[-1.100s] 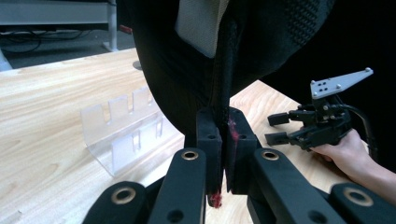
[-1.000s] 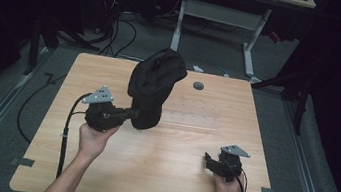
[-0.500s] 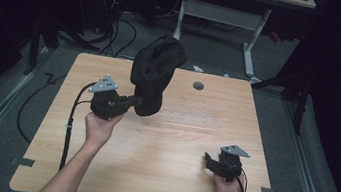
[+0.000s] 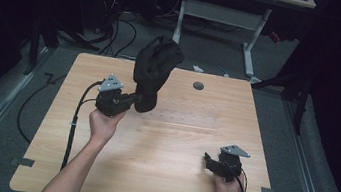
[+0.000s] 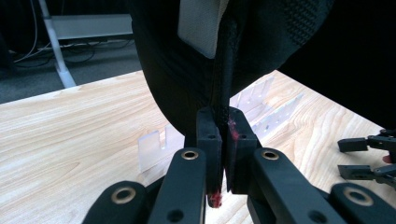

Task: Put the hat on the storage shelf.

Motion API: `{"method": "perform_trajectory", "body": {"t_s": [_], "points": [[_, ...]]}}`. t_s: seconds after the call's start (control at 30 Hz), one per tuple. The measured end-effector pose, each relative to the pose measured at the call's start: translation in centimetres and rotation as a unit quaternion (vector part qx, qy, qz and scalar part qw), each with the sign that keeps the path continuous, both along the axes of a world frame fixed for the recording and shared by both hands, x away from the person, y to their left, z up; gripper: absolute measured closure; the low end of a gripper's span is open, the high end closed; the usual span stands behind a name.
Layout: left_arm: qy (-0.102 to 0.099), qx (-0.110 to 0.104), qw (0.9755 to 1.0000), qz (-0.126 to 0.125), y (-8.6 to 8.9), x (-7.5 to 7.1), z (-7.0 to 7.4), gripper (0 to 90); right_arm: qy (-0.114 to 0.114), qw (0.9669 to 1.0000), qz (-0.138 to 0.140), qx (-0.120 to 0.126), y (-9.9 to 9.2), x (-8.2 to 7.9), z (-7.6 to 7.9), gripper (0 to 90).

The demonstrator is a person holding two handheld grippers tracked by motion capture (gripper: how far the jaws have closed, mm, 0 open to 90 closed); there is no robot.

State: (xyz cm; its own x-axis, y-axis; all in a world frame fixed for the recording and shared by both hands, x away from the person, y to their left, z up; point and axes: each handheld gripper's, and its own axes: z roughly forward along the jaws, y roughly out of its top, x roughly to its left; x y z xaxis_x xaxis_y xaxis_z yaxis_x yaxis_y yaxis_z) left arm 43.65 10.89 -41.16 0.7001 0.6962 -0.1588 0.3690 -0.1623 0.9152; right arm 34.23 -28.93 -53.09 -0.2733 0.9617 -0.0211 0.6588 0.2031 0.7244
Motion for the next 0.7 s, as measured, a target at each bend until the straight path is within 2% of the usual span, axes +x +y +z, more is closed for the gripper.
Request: {"method": "perform_trajectory", "body": {"t_s": [0.13,0.7], "points": [[-0.007,0.010,0.9999,0.003,-0.40,-0.03,-0.41,86.7,0.000,1.0000,0.000,0.000,0.01,0.00,-0.01,32.6],[-0.018,0.002,0.9995,0.025,-0.32,-0.75,-0.98,86.7,0.001,1.0000,0.000,0.001,0.04,-0.01,-0.01,32.6]]}}
